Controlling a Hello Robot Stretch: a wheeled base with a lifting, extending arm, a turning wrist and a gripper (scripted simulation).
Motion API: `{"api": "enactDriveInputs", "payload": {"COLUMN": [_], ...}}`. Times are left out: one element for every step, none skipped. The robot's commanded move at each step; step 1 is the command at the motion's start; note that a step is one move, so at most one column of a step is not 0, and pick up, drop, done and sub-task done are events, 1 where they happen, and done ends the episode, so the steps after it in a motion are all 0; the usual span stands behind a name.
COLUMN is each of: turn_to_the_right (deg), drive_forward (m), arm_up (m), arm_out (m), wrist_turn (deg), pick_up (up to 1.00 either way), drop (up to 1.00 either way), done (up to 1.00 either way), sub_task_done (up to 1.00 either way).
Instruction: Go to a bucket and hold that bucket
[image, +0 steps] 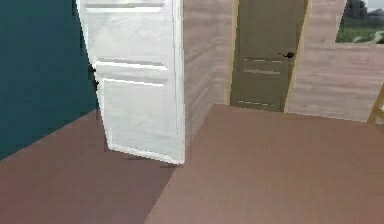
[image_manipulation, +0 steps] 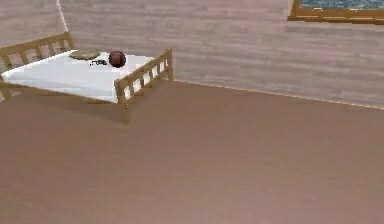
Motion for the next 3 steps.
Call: {"api": "enactDriveInputs", "payload": {"turn_to_the_right": [-6.0,0.0,-39.0], "drive_forward": [0.00,0.10,0.00], "arm_up": [0.00,0.00,0.00], "arm_out": [0.00,0.00,0.00], "wrist_turn": [0.0,0.0,0.0], "pick_up": [0.00,0.00,0.00], "drop": [0.00,0.00,0.00], "done": [0.00,0.00,0.00], "sub_task_done": [0.00,0.00,0.00]}}
